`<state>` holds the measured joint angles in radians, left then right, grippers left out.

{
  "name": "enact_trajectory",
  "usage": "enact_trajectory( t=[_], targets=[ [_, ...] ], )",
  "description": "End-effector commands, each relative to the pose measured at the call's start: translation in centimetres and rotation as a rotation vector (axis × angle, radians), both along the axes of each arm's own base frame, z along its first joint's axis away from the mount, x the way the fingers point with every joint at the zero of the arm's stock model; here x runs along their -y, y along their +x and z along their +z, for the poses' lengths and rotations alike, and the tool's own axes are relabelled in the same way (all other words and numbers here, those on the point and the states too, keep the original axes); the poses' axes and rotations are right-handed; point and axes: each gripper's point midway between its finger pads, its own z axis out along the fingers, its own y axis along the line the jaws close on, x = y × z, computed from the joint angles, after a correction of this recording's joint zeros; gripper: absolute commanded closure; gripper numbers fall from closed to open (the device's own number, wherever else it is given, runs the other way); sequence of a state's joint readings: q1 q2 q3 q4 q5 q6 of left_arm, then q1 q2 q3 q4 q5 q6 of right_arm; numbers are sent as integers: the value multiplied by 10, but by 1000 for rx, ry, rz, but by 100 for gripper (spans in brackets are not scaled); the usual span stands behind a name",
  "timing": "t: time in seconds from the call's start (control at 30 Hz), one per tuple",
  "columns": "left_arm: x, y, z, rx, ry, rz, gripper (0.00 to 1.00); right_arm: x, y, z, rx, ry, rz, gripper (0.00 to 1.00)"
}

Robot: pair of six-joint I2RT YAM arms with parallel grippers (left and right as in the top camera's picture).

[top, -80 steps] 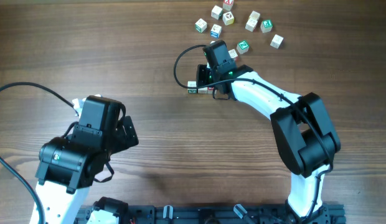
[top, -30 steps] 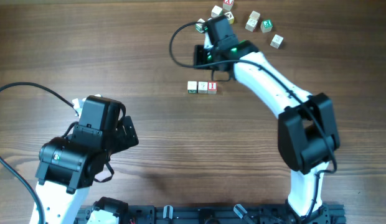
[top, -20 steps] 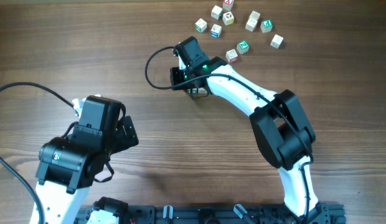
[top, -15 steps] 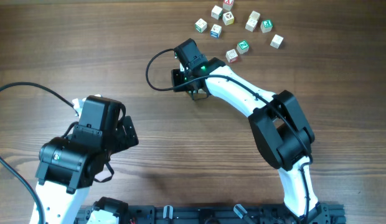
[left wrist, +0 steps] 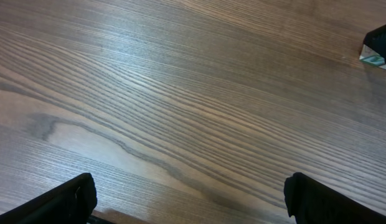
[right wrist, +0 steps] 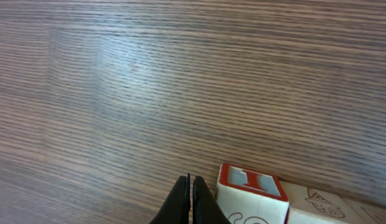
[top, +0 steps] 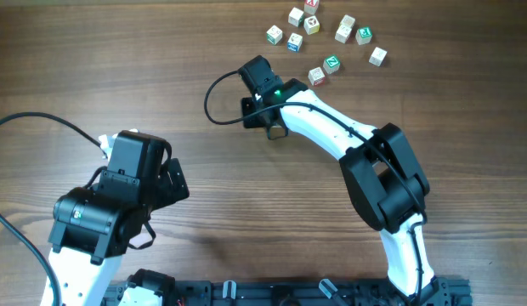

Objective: Form a horizontal line

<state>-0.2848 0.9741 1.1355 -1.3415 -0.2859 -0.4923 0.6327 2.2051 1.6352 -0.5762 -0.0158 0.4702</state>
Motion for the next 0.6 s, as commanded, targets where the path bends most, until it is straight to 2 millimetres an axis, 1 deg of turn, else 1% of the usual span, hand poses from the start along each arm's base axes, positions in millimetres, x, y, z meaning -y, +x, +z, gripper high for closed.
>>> enact_trajectory(
  t=[0.0,0.17,0.23,0.3,0.33,0.4,0.43,0.47,0.5,0.57],
  targets=[
    [-1,0,0,5,-9,19,0,5,2,-6,11,-40,-15,95],
    [-1,0,0,5,-9,19,0,1,8,-3,33,-18,-26,95],
    [-1,0,0,5,-9,19,0,-3,13,1,57,0,-24,95],
    [-1,0,0,4,-9,19,0,-10,23,17,104,31,-19,95],
    [-1,0,0,4,-9,19,0,-12,27,28,126,45,-22,95],
    [-1,0,0,4,-9,19,0,-16,32,46,154,72,-29,95],
    [-1,0,0,4,-9,19,0,-16,30,48,146,79,-33,95],
    [-1,0,0,4,-9,19,0,-17,24,45,115,83,-31,95],
    [-1,0,0,5,-9,19,0,-16,16,39,79,70,-22,96],
    [-1,0,0,5,-9,19,0,-6,8,26,53,7,-33,96]
  ],
)
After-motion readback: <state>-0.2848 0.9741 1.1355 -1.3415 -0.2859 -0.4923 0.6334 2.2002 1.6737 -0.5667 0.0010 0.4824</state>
